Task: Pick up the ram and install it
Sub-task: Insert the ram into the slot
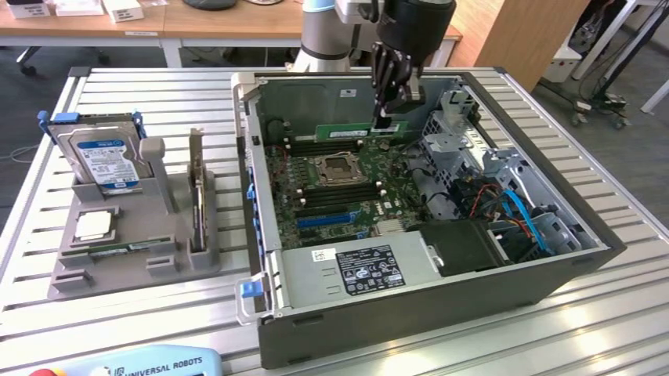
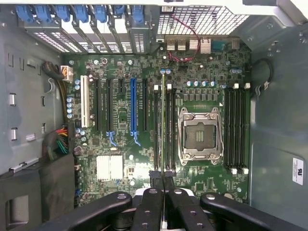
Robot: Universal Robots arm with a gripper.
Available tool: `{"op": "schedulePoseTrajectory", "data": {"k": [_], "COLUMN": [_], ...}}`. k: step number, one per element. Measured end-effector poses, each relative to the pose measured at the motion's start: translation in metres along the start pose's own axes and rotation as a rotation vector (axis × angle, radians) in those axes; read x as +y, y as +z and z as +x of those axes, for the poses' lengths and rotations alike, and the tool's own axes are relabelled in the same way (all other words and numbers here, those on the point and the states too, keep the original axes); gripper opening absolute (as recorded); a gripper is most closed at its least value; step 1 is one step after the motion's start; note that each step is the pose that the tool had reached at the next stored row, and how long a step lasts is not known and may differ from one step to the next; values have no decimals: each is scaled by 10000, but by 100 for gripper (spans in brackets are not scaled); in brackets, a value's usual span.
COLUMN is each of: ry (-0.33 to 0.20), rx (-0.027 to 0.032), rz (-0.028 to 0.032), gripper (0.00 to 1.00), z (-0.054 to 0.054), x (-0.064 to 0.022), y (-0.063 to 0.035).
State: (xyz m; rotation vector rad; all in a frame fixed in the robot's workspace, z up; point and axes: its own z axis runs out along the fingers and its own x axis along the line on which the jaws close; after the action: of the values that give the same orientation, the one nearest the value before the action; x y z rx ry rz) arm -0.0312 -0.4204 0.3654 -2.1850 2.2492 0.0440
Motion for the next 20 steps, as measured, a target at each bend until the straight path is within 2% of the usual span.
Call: {"op": "schedulePoseTrajectory", "data": {"k": [20], "ry": [0], "rx": [1], "rz": [4], "gripper": [11], "z": [4], "x": [-3], "y": [163]}}
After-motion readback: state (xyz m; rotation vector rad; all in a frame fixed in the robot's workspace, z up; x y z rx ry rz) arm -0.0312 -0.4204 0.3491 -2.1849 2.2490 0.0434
